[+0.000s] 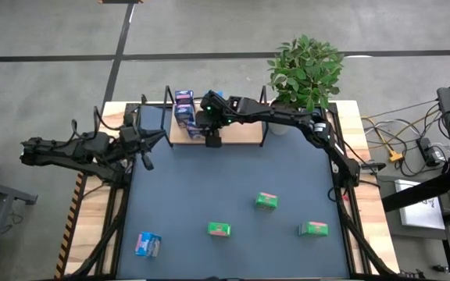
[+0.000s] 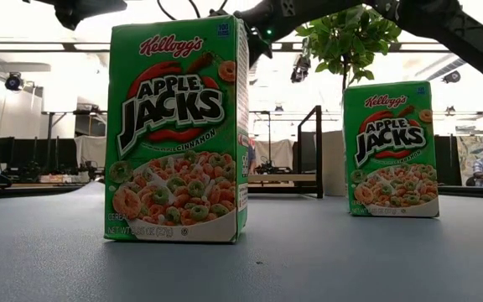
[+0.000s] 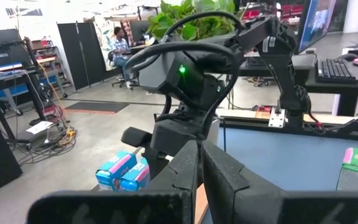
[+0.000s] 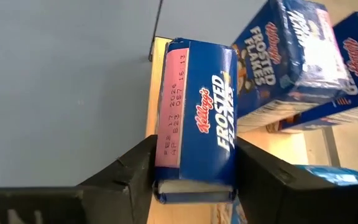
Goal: Stack cereal on shelf
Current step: Put the blue cereal box on the shelf aligned with the other blue cereal boxes
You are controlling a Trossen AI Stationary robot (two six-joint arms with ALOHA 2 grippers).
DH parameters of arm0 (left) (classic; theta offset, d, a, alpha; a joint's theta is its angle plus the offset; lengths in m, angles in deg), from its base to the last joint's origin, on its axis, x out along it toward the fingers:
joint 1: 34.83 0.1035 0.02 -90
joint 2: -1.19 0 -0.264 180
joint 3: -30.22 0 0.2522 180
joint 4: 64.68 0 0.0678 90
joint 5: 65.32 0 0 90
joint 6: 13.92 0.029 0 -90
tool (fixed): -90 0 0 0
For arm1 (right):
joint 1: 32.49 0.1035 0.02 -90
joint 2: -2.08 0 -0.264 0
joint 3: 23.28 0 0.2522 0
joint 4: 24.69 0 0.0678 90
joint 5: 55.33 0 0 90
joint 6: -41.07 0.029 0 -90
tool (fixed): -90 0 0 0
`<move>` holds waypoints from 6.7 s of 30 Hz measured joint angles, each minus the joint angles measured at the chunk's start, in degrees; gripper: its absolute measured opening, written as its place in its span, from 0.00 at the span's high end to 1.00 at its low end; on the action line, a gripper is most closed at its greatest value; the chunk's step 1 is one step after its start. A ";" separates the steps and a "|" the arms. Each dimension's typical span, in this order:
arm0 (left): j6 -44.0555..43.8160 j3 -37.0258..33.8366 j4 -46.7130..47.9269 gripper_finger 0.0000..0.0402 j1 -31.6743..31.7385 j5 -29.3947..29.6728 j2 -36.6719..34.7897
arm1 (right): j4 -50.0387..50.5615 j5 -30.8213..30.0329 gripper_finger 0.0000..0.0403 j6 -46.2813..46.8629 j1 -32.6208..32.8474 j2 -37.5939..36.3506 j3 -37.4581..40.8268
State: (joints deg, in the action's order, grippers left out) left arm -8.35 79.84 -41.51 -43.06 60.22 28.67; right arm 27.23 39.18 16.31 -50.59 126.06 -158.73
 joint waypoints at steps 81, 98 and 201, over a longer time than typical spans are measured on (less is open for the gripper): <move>-7.31 6.49 -4.00 1.00 15.04 -7.71 27.50 | 13.04 -1.72 0.98 11.22 20.45 -41.83 30.37; -5.90 12.50 0.67 1.00 22.86 -3.45 46.30 | 9.32 -3.65 0.98 11.24 20.45 -43.34 37.70; -4.48 17.05 15.17 1.00 28.02 -9.56 43.17 | 6.39 -4.56 0.98 12.16 20.47 -43.30 38.66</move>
State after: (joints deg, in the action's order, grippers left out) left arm -12.83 96.89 -26.34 -15.04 50.66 71.84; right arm 33.62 34.61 28.47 -30.12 82.76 -120.06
